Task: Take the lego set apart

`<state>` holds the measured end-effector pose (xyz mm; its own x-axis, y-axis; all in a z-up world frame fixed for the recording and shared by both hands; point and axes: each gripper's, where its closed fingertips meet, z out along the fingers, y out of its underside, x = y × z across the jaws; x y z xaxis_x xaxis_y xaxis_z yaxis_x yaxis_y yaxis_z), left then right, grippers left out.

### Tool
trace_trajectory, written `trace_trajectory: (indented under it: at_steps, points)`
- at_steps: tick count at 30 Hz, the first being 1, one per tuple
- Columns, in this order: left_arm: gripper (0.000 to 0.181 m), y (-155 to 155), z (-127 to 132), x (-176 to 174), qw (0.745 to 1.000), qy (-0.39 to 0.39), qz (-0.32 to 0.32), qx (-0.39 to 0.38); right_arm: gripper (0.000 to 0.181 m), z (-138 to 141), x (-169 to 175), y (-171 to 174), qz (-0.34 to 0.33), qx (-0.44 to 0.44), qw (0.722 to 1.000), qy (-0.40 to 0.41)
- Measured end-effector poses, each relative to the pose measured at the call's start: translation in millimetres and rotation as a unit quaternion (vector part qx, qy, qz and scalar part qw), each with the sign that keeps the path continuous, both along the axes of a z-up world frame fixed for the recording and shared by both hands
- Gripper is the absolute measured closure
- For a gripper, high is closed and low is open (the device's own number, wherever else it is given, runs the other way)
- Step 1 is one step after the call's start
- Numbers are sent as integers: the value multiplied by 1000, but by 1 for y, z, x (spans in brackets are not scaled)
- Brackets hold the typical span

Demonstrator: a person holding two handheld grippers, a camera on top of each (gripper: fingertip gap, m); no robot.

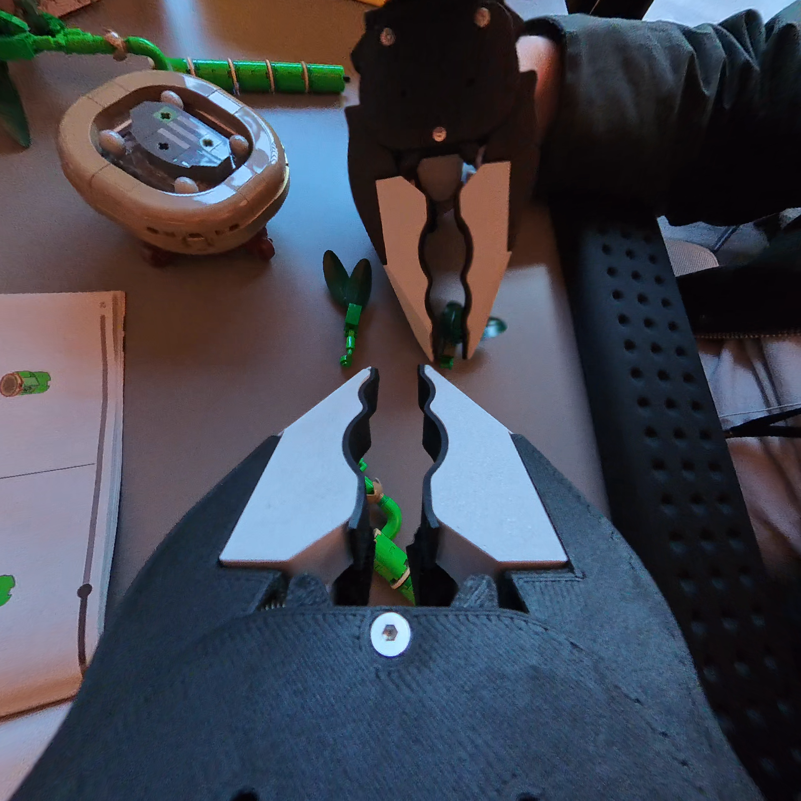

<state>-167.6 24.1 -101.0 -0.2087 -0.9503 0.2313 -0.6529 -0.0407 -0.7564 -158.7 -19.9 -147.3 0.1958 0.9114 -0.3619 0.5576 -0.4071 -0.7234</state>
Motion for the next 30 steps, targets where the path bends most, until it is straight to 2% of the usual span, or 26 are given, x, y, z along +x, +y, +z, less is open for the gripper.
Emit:
trace_trajectory:
  at_steps: [3,6,8,10,15,17,18,21,25,28,30]
  points:
    - [164,3,0,0,1000,1,6,3,155,6,-2,3,7,50,999,6]
    - [164,6,-1,0,1000,2,13,12,158,29,2,30,-52,130,989,44]
    - [164,9,-1,1,1000,1,20,14,157,30,15,56,-103,214,971,12]
    - [162,10,1,1,1000,-2,24,12,156,19,21,61,-98,251,962,-39]
    - [159,12,5,2,999,-14,31,8,157,-4,23,67,-108,222,965,-86]
    - [157,12,6,3,999,-17,32,4,162,-5,20,68,-110,209,969,-75]
    - [157,12,6,3,999,-17,30,1,172,-6,18,65,-103,198,972,-69]
    - [154,11,4,3,1000,-12,28,-3,173,-1,13,61,-95,181,978,-47]
    - [150,5,9,3,1000,-21,16,-13,175,36,-4,45,-95,89,987,90]
    - [150,-3,16,4,999,-39,-4,-19,175,65,-6,37,-91,14,977,194]
    - [150,-10,22,4,998,-52,-20,-24,175,77,-5,35,-86,-13,969,231]
